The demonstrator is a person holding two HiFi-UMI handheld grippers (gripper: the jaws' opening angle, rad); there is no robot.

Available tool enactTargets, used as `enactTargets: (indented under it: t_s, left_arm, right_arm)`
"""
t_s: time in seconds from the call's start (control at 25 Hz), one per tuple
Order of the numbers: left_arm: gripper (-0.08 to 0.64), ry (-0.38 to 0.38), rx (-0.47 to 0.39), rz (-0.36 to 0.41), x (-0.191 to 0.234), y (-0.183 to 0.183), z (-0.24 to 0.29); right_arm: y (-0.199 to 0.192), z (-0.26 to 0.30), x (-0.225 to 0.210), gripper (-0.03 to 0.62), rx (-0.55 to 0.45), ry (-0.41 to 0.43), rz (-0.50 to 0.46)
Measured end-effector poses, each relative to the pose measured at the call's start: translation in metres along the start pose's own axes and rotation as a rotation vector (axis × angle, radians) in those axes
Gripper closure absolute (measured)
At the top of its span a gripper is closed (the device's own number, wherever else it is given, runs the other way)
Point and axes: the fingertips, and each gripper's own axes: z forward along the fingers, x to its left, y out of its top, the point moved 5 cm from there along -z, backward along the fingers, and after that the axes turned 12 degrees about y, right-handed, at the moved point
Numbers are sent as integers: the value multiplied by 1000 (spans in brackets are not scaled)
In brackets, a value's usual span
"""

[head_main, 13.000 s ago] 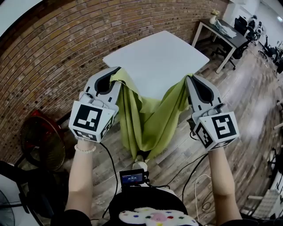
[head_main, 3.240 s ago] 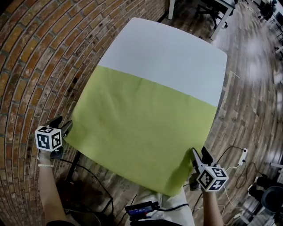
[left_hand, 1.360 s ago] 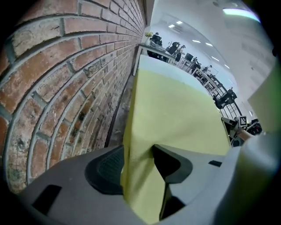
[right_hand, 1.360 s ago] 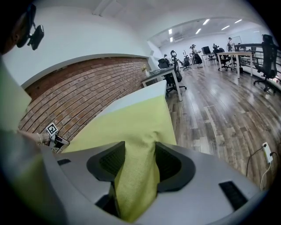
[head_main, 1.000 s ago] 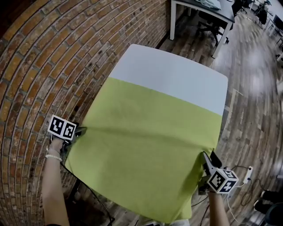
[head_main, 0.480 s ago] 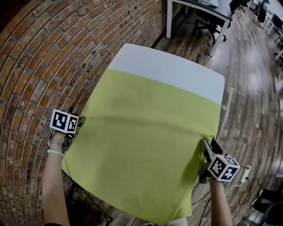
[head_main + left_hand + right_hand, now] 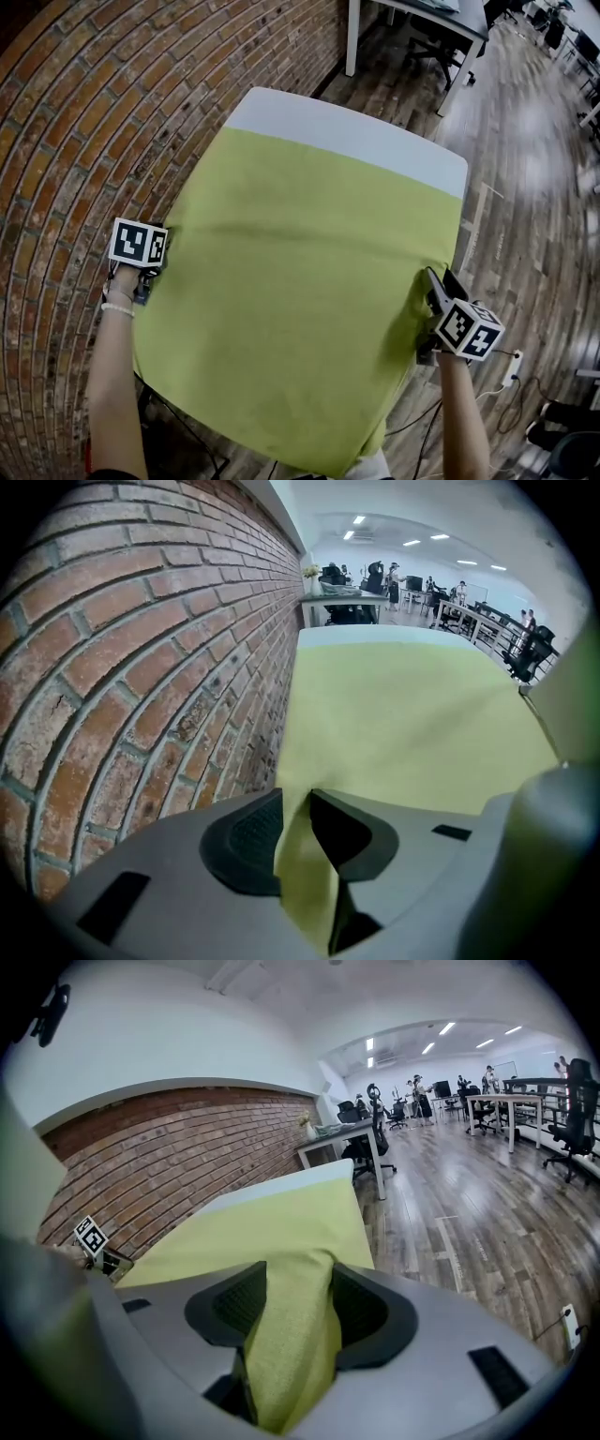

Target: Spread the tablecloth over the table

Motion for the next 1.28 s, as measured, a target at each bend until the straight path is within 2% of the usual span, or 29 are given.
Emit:
enactTargets:
  t_s: [0.36, 0.56, 0.88, 0.96, 1.08, 1.12, 1.2, 1.28]
  left_arm:
    - [514, 121, -25, 27, -13, 35, 15]
    - [548, 271, -77, 53, -22, 60, 23]
    - [548, 324, -126, 104, -33, 103, 38]
    - [537, 327, -123, 75, -30, 105, 38]
    - [394, 286, -158, 7, -24, 103, 26]
    - [371, 263, -186, -16, -22, 102, 18]
    - [363, 217, -243, -50, -18, 91, -4]
    - [337, 177, -270, -85, -10, 66, -28]
  right_arm:
    - [25, 23, -16, 354, -16, -21, -5]
    - [35, 31, -23, 356, -9, -23, -7]
    - [45, 35, -28, 356, -7, -8, -7]
    - [45, 34, -29, 356, -7, -7, -6]
    - [46, 34, -29, 356, -7, -12, -9]
    - [46, 34, -29, 356, -7, -9, -7]
    - [47, 34, -30, 356, -11, -8, -3]
    - [49, 32, -30, 356, -20, -12, 0]
